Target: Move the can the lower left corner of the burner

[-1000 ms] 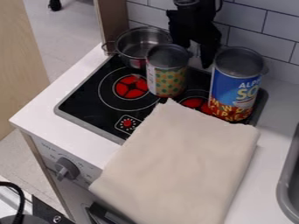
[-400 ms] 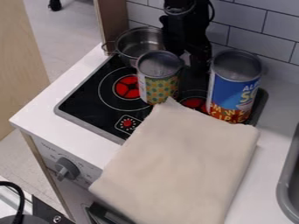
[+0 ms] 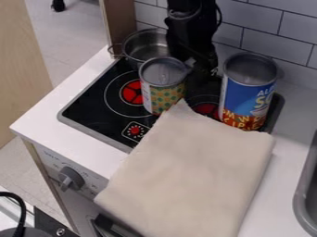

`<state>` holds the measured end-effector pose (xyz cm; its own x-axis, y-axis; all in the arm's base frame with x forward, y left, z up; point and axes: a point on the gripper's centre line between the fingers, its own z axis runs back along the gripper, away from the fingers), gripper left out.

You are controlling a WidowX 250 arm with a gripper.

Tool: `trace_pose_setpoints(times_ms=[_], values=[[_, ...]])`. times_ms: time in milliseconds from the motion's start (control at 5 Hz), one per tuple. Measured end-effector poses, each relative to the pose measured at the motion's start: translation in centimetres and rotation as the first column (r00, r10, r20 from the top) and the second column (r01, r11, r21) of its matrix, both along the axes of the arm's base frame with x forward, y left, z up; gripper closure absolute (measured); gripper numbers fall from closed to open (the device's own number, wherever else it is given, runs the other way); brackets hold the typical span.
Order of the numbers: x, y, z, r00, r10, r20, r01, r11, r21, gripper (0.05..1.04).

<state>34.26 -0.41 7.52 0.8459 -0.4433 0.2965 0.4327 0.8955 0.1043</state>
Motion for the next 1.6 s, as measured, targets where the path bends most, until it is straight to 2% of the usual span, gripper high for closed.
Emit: trace_pose_setpoints(times_ms=[200,400,600,800,1200,1600], values=[[0.3,0.8,0.0,1.0,0.003,0.024,-0.003,1.0,0.026,0.086],[-0.3,1.6,-0.9,0.998,-0.049,0.026,0.048,0.997,0.063,0.086],[-0.8,2.1,-0.4,0.993,-0.098,0.069,0.093,0.993,0.072,0.086],[-1.4,2.9,-0.3,0.976,-0.212,0.047,0.21,0.976,0.05,0.086],[-1.2,4.6,1.0,0.964,-0.265,0.003,0.263,0.96,0.099,0.086],[-3.0,5.3,1.0,0.962,-0.273,0.008,0.272,0.959,0.077,0.086]])
